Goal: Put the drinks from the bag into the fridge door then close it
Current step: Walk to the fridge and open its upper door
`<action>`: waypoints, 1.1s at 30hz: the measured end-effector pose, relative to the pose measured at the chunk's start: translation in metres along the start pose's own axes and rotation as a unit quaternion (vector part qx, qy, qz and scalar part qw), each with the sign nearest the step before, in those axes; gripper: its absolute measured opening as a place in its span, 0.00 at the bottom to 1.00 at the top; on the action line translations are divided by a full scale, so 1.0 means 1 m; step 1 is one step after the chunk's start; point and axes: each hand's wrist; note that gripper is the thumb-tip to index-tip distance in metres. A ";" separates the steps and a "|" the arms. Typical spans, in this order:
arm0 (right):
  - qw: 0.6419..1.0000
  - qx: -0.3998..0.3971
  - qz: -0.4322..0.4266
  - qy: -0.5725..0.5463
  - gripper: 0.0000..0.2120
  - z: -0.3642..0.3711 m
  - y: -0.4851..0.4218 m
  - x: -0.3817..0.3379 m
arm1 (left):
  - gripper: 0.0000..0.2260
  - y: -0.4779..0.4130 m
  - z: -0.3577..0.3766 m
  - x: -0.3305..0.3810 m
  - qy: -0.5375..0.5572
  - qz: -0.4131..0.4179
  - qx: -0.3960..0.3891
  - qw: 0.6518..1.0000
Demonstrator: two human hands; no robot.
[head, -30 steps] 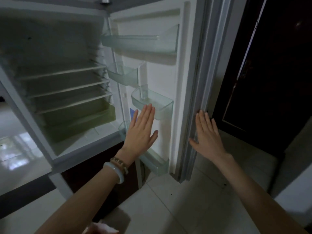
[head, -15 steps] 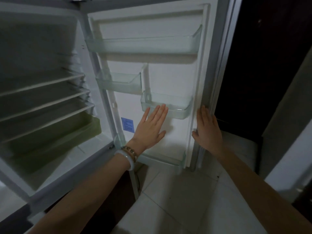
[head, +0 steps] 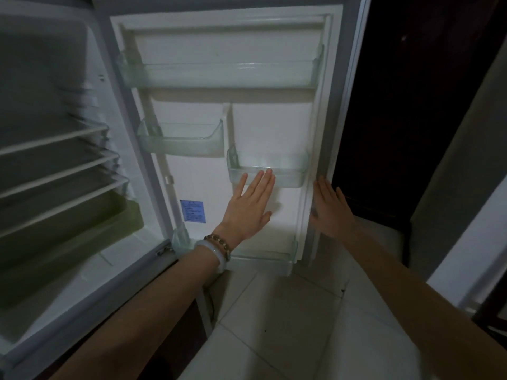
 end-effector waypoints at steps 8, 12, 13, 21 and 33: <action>1.000 -0.022 -0.017 0.001 0.36 0.001 -0.033 0.020 | 0.35 -0.033 0.001 0.007 -0.019 -0.018 -0.027 0.999; 0.999 -0.037 -0.025 -0.013 0.37 0.006 -0.045 0.025 | 0.35 -0.048 0.002 0.010 -0.027 -0.024 -0.035 0.999; 0.999 -0.039 -0.028 -0.017 0.37 0.007 -0.048 0.026 | 0.35 -0.052 0.001 0.010 -0.028 -0.025 -0.037 0.999; 0.996 0.012 -0.071 -0.055 0.40 -0.002 -0.072 0.026 | 0.35 -0.078 0.007 0.005 -0.041 -0.034 -0.060 0.997; 0.992 -0.010 -0.120 -0.029 0.40 -0.016 -0.118 0.020 | 0.34 -0.091 0.023 -0.021 -0.033 -0.087 -0.096 0.991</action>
Point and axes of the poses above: each hand's wrist, its own y-axis away from the middle knuckle, its own z-axis out of the palm, x = y × z, and after that the axes turned 11 degrees about -x, right-handed
